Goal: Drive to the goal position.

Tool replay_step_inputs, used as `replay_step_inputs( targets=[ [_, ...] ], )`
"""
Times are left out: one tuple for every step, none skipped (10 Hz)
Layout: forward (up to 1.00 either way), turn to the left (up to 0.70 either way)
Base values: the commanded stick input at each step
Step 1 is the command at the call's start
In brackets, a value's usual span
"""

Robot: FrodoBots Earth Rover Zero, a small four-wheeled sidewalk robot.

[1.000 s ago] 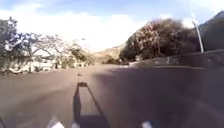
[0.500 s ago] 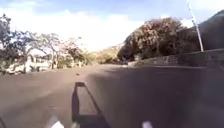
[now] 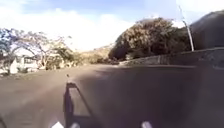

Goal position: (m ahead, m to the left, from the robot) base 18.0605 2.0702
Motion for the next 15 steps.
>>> replay_step_inputs(
  targets=[
    [0.85,-0.02],
    [0.85,0.0],
    [0.85,0.0],
    [0.85,0.0],
    [0.85,0.0],
    [0.85,0.0],
    [0.85,0.0],
    [0.85,0.0],
    [0.85,0.0],
    [0.85,0.0],
    [0.85,0.0],
    [0.85,0.0],
    [0.85,0.0],
    [0.85,0.0],
    [0.85,0.0]
  ],
)
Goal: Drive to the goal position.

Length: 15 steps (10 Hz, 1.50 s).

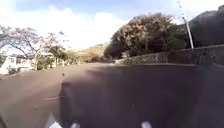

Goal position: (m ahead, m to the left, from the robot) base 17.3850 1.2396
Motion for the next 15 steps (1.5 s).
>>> replay_step_inputs(
  targets=[
    [0.85,0.0],
    [0.85,0.0],
    [0.85,0.0],
    [0.85,0.0],
    [0.85,0.0],
    [0.85,0.0],
    [0.85,0.0],
    [0.85,0.0],
    [0.85,0.0],
    [0.85,0.0],
    [0.85,0.0],
    [0.85,0.0],
    [0.85,0.0],
    [0.85,0.0],
    [0.85,0.0]
  ],
)
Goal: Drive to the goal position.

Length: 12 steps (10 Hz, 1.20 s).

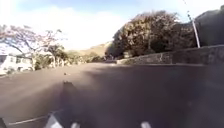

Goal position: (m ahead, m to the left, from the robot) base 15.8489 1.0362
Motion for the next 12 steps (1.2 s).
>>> replay_step_inputs(
  targets=[
    [0.85,0.0],
    [0.85,0.0],
    [0.85,0.0],
    [0.85,0.0],
    [0.85,0.0],
    [0.85,0.0],
    [0.85,0.0],
    [0.85,0.0],
    [0.85,0.0],
    [0.85,0.0],
    [0.85,0.0],
    [0.85,0.0]
  ],
)
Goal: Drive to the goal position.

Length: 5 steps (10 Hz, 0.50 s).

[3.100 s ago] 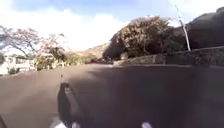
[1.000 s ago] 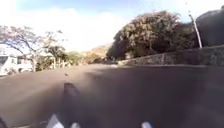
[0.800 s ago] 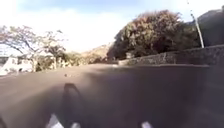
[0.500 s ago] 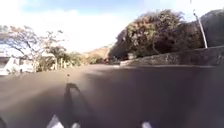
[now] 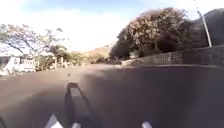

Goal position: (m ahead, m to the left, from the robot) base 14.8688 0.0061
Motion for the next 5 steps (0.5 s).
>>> replay_step_inputs(
  targets=[
    [0.85,0.0],
    [0.85,0.0],
    [0.85,0.0],
    [0.85,0.0],
    [0.85,0.0]
  ],
)
